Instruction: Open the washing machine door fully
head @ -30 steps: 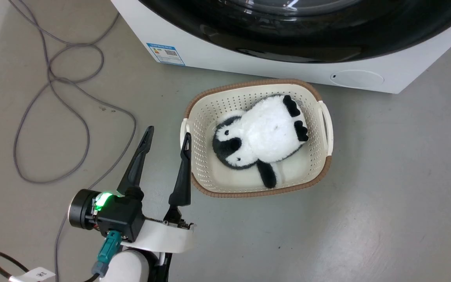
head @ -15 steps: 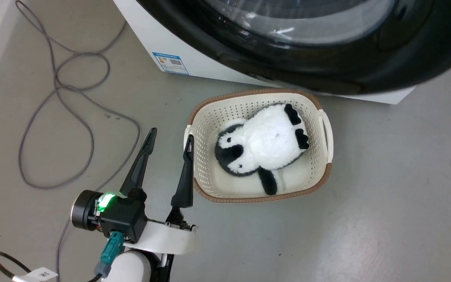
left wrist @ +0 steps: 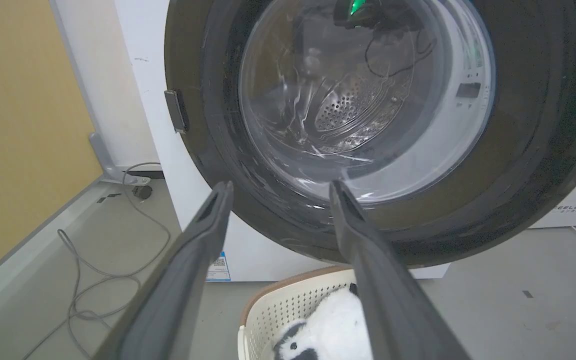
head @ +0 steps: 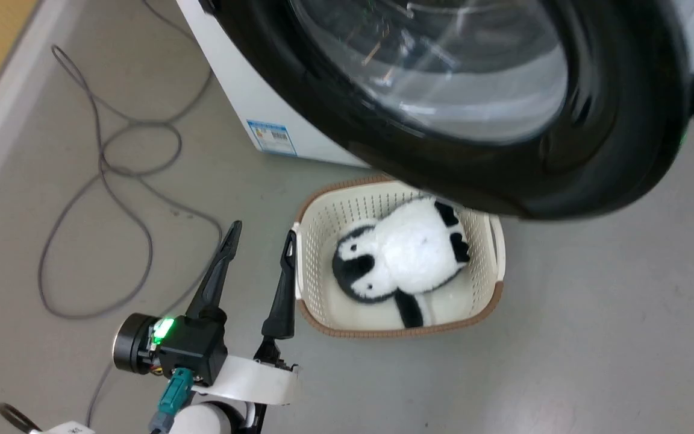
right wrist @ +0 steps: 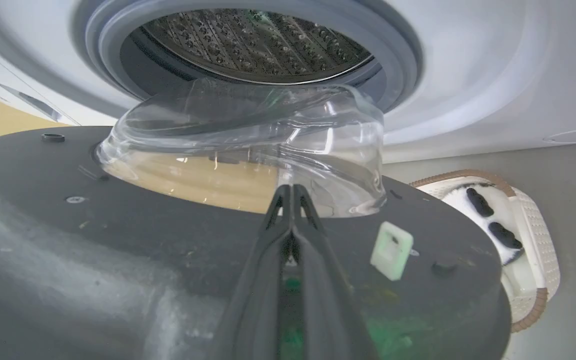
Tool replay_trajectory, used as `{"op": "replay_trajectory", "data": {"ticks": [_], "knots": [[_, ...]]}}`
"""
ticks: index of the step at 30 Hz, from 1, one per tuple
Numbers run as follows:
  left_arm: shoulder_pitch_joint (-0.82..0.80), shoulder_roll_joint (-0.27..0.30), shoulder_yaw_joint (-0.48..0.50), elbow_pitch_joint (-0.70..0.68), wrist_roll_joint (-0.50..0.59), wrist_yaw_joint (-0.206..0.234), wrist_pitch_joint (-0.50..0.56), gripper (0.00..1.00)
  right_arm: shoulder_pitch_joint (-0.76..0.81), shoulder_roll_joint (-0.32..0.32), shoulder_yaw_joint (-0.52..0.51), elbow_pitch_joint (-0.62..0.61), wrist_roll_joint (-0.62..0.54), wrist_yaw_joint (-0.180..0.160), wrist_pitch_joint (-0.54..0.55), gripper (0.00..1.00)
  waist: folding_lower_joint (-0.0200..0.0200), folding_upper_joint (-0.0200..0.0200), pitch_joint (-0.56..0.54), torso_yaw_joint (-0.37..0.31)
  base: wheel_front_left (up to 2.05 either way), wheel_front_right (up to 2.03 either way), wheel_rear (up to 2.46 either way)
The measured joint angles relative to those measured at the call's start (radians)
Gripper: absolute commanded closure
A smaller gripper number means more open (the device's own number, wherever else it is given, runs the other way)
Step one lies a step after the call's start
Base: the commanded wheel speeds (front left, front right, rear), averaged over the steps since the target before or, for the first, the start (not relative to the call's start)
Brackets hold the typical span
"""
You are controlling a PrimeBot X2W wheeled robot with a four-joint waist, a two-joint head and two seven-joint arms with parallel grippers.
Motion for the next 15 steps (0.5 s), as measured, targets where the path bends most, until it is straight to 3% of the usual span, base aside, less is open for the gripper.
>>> {"op": "replay_trajectory", "data": {"ticks": [15], "knots": [[0.066, 0.000, 0.055, 0.039, 0.000, -0.014, 0.000, 0.00, 0.297, 0.105, 0.013, -0.177, 0.053, 0.000, 0.084, 1.00, -0.0001, 0.0000, -0.187, 0.008, 0.00, 0.00, 0.00]]}}
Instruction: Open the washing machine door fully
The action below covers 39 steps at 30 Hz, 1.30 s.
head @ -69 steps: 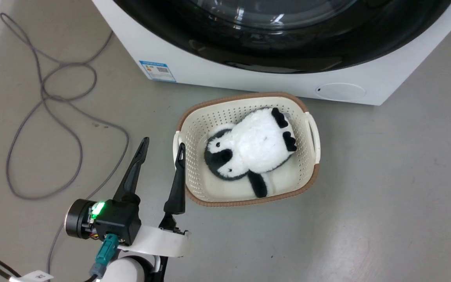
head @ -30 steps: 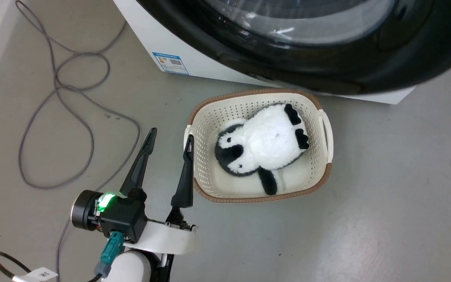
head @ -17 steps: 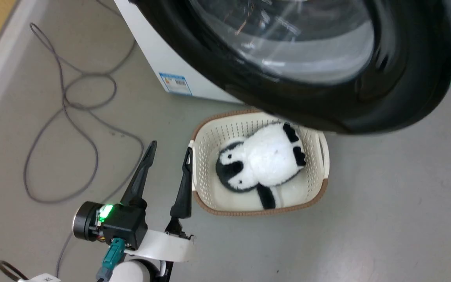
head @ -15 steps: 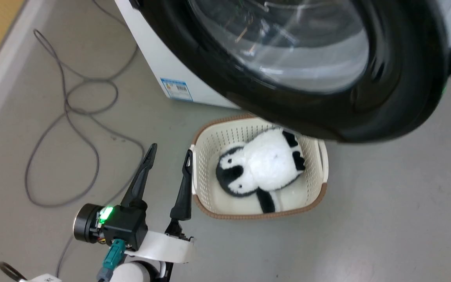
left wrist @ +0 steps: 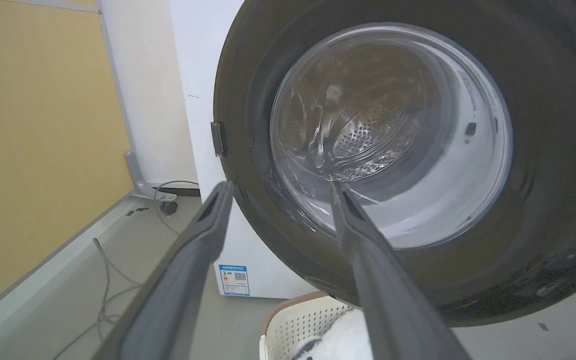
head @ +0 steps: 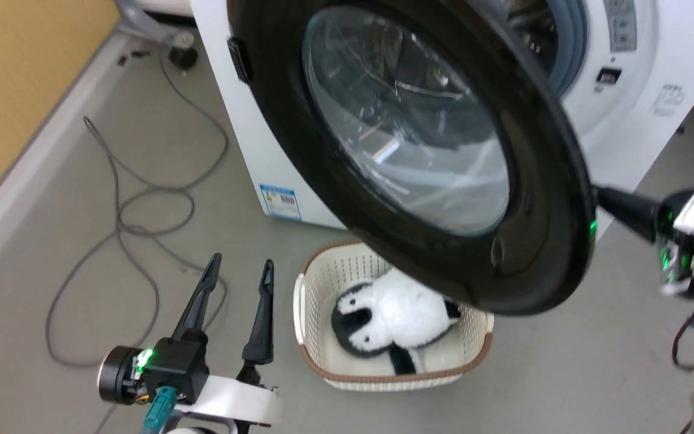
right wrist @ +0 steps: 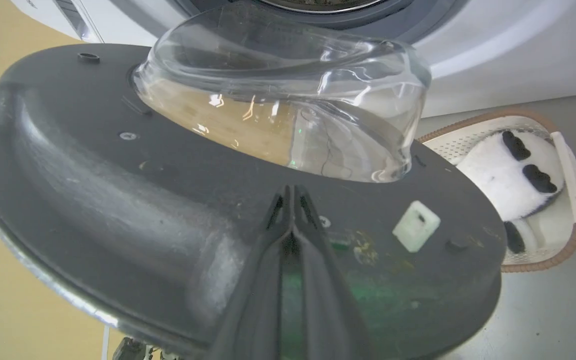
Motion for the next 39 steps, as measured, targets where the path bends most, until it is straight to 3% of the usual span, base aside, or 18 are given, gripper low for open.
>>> {"op": "replay_trajectory", "data": {"ticks": [5, 17, 39], "knots": [[0.031, 0.000, 0.019, 0.015, 0.000, -0.016, 0.000, 0.00, 0.104, 0.003, 0.026, -0.024, 0.108, 0.000, -0.002, 1.00, 0.0000, 0.0000, -0.058, 0.008, 0.00, 0.00, 0.00], [0.076, 0.001, 0.040, 0.055, 0.005, -0.056, 0.000, 0.00, 0.301, 0.006, 0.283, -0.082, 0.354, 0.000, -0.120, 1.00, 0.0000, 0.0000, -0.123, 0.045, 0.00, 0.00, 0.00], [0.098, 0.001, 0.040, 0.062, 0.009, -0.060, 0.000, 0.00, 0.440, 0.008, 0.635, -0.207, 0.514, 0.000, -0.268, 1.00, 0.0000, 0.0000, -0.152, 0.159, 0.00, 0.00, 0.00]]}}
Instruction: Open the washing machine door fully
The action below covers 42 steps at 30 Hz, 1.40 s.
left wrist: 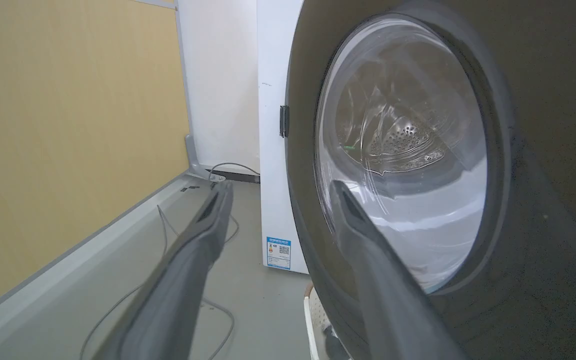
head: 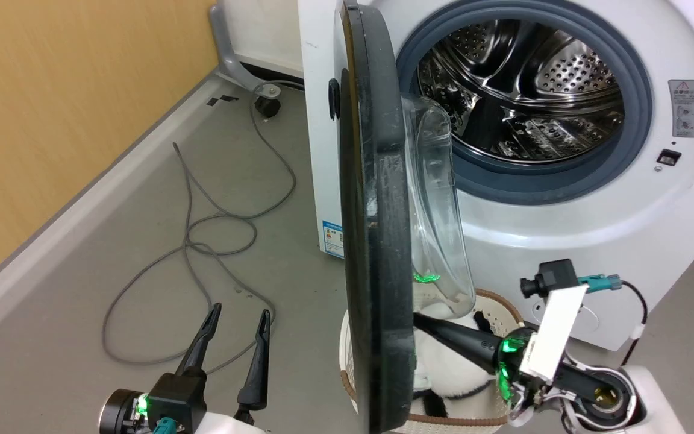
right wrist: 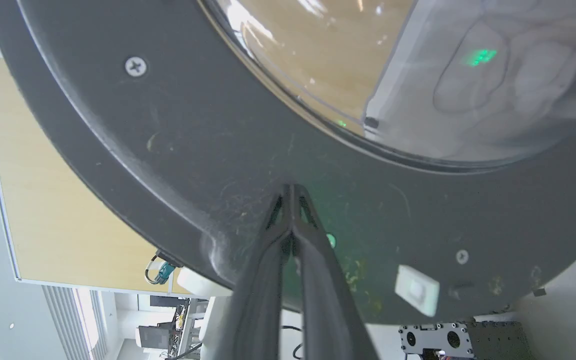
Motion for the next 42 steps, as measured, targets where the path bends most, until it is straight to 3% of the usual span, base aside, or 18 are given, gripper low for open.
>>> {"op": "replay_trajectory", "data": {"ticks": [9, 15, 24, 27, 29, 34, 42], "knots": [[0.000, 0.000, -0.007, 0.008, 0.000, 0.001, 0.000, 0.00, 0.000, 0.002, 0.048, -0.026, 0.008, 0.000, -0.063, 1.00, 0.0001, 0.0000, 0.009, -0.012, 0.00, 0.00, 0.00], [-0.002, -0.001, 0.005, 0.008, -0.003, 0.002, 0.000, 0.00, -0.002, -0.017, 0.006, -0.098, -0.081, 0.000, -0.184, 1.00, 0.0001, 0.0000, 0.009, -0.061, 0.00, 0.00, 0.00], [-0.013, 0.009, 0.046, 0.008, 0.001, 0.001, 0.000, 0.00, 0.002, -0.241, 0.086, -0.247, -0.479, 0.000, -0.583, 1.00, 0.0001, 0.0000, 0.008, -0.148, 0.00, 0.00, 0.00], [-0.013, 0.009, 0.059, 0.009, 0.001, 0.000, 0.000, 0.00, 0.034, -0.326, 0.104, -0.249, -0.640, 0.000, -0.756, 1.00, 0.0001, 0.0000, 0.008, -0.172, 0.00, 0.00, 0.00], [-0.012, 0.009, 0.069, 0.009, 0.000, -0.006, 0.000, 0.00, 0.066, -0.349, 0.091, -0.236, -0.724, 0.000, -0.857, 1.00, 0.0001, 0.0000, 0.007, -0.186, 0.00, 0.00, 0.00], [0.005, 0.010, 0.086, 0.002, 0.000, -0.014, 0.000, 0.00, 0.145, -0.317, -0.001, -0.210, -0.900, 0.000, -1.053, 1.00, 0.0001, 0.0000, 0.006, -0.221, 0.00, 0.00, 0.00], [0.028, 0.008, 0.105, -0.016, -0.018, -0.026, 0.000, 0.00, 0.298, -0.148, -0.150, -0.240, -1.072, 0.000, -1.116, 1.00, 0.0001, 0.0000, 0.010, -0.244, 0.00, 0.00, 0.00]]}}
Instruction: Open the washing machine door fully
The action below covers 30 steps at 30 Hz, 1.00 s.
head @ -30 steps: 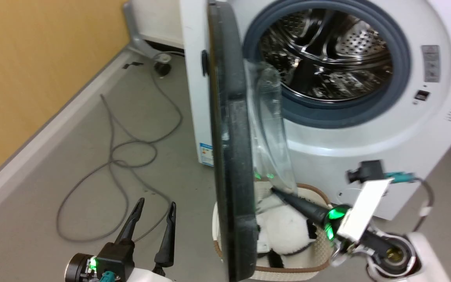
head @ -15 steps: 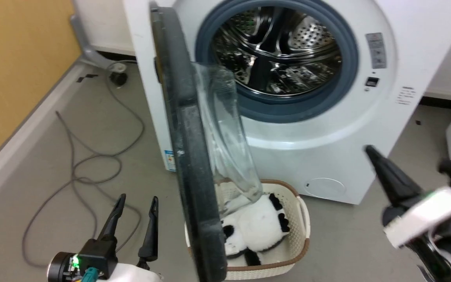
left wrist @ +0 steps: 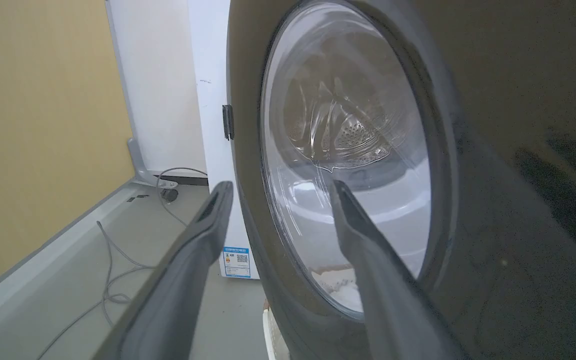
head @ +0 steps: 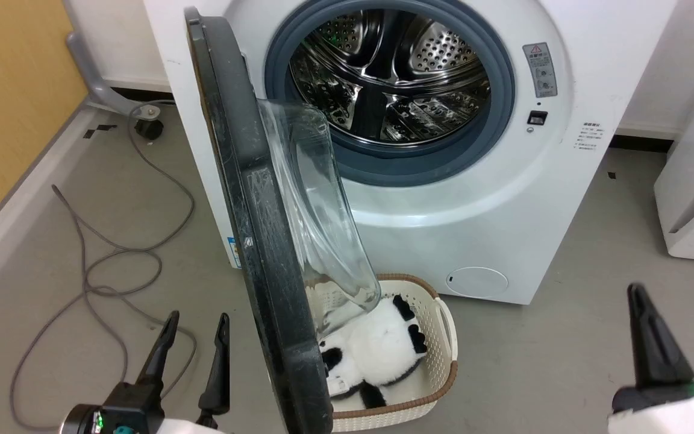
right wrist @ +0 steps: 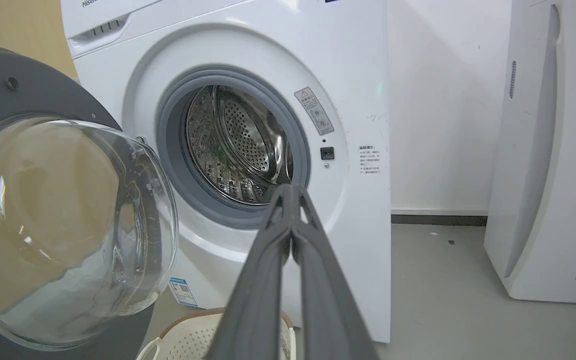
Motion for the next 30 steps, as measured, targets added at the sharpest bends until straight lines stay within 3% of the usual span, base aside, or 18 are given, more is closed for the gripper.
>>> {"op": "replay_trajectory", "data": {"ticks": [4, 5, 13, 15, 24, 30], "knots": [[0.016, -0.002, -0.001, -0.005, -0.008, -0.007, 0.000, 0.00, 0.055, 0.052, -0.023, -0.010, -0.037, 0.000, -0.001, 1.00, 0.0000, 0.0000, 0.005, -0.001, 0.00, 0.00, 0.00], [0.017, -0.004, -0.001, -0.005, -0.008, -0.010, 0.000, 0.00, 0.082, 0.075, -0.030, -0.011, -0.065, 0.000, -0.004, 0.00, 0.0000, 0.0000, 0.008, -0.001, 0.00, 0.00, 0.00], [0.032, -0.005, -0.004, 0.005, -0.007, -0.022, 0.000, 0.00, 0.107, 0.117, -0.051, -0.007, -0.105, 0.000, -0.009, 0.00, 0.0000, 0.0000, 0.006, 0.000, 0.00, 0.00, 0.00], [0.032, -0.006, -0.002, 0.000, -0.011, -0.023, 0.000, 1.00, 0.108, 0.123, -0.058, -0.003, -0.105, 0.000, -0.009, 0.00, 0.0000, 0.0000, 0.003, 0.002, 0.00, 0.00, 0.00], [0.031, -0.008, 0.015, -0.113, -0.046, -0.026, 0.000, 1.00, 0.108, 0.137, -0.086, 0.017, -0.092, 0.000, -0.009, 0.00, 0.0000, 0.0000, -0.007, 0.016, 0.00, 0.00, 0.00], [0.009, -0.008, 0.038, -0.230, -0.170, -0.007, 0.000, 1.00, 0.108, 0.137, -0.095, 0.030, -0.103, 0.000, -0.009, 0.00, 0.0000, 0.0000, -0.007, 0.025, 0.00, 0.00, 0.00]]}}
